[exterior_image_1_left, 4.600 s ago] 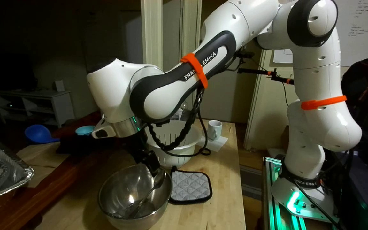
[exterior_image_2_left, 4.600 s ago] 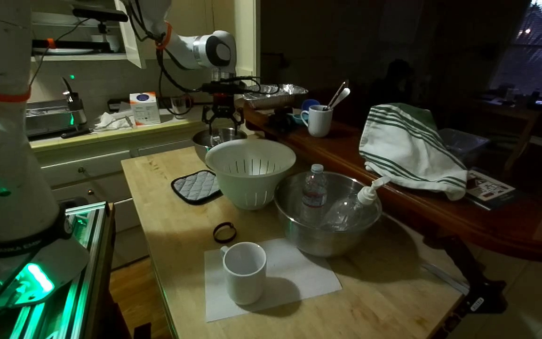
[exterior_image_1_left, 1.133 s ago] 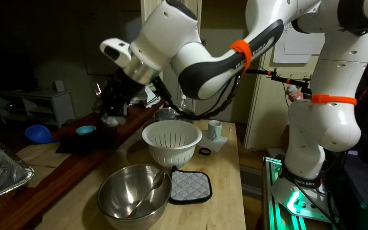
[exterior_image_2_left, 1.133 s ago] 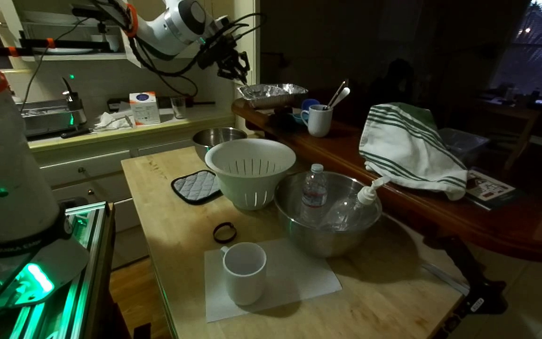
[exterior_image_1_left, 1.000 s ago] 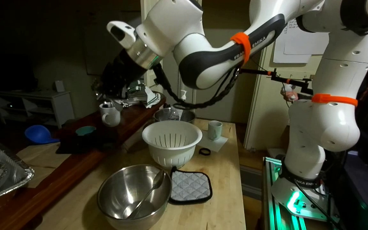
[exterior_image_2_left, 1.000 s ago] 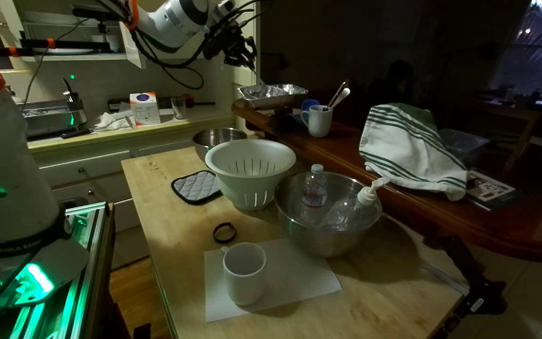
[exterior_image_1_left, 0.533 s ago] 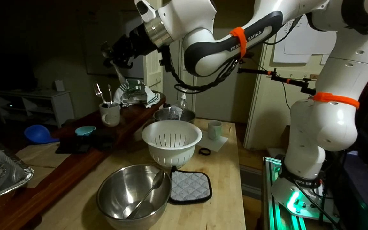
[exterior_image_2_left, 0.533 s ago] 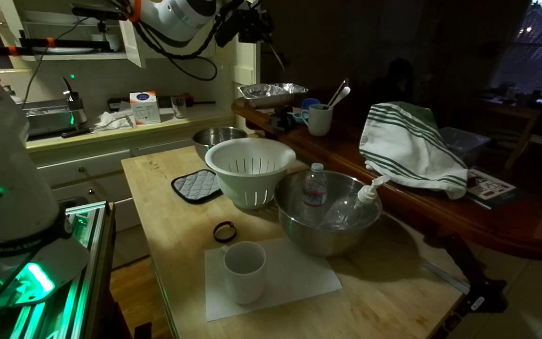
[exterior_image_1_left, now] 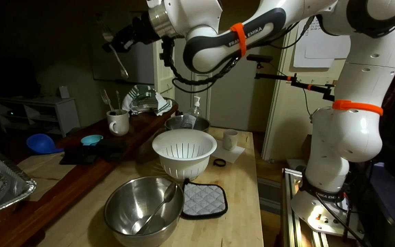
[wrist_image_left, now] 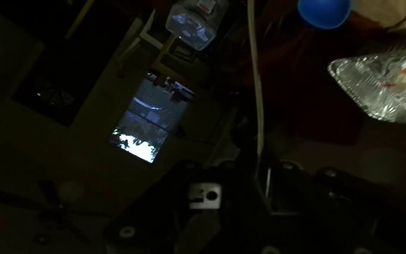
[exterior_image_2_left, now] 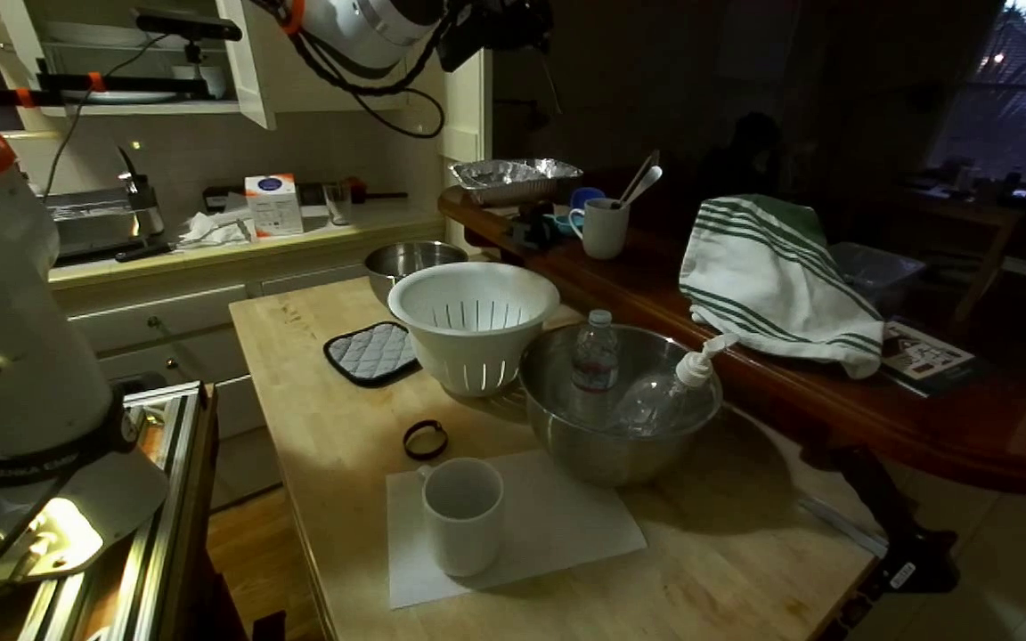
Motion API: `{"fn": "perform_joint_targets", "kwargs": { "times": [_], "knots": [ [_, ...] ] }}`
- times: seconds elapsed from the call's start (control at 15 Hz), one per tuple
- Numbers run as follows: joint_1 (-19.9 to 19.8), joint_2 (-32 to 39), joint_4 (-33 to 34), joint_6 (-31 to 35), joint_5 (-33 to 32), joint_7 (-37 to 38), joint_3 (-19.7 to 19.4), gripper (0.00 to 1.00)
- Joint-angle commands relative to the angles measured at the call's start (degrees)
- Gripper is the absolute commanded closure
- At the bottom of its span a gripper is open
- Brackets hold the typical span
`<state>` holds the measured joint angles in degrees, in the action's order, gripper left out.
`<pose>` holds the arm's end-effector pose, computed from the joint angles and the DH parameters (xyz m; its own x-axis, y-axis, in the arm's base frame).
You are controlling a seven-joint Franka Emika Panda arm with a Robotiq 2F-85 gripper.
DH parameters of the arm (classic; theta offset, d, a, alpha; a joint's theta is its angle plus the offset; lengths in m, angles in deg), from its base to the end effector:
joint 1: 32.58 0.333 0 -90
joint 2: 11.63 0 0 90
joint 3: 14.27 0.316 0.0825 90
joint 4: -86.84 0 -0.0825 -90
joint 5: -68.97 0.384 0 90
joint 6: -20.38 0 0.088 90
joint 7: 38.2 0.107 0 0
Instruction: Take the fork out of the metal bowl and put it into the white cup
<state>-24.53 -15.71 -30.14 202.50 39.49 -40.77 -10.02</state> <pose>0.5493 0.1675 0.6136 0.1752 0.5852 0.7918 0.3802 -0.7820 0.4939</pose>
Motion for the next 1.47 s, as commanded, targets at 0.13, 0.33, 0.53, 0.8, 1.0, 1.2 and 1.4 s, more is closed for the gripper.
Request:
{"fn": "perform_joint_targets", "kwargs": {
  "times": [0.13,0.33,0.53,0.8,1.0,1.2,1.4],
  "knots": [
    [0.4,11.1,10.3,3.1,14.0,0.4,1.4,0.98],
    [-1.3,13.8,11.8,1.4,19.4,1.0,4.8,0.98],
    [-1.5,13.1,10.7,1.8,21.6,0.7,1.5,0.98],
    [-1.1,12.8,11.8,-0.3,20.6,2.1,-2.5,0.98],
    [-1.3,14.4,12.5,-0.8,21.1,2.2,-2.0,0.98],
    [-1.2,15.6,12.4,-0.8,20.9,3.0,-2.3,0.98],
    [-1.9,16.9,12.2,-1.1,22.4,2.2,-1.0,0.98]
  ]
}}
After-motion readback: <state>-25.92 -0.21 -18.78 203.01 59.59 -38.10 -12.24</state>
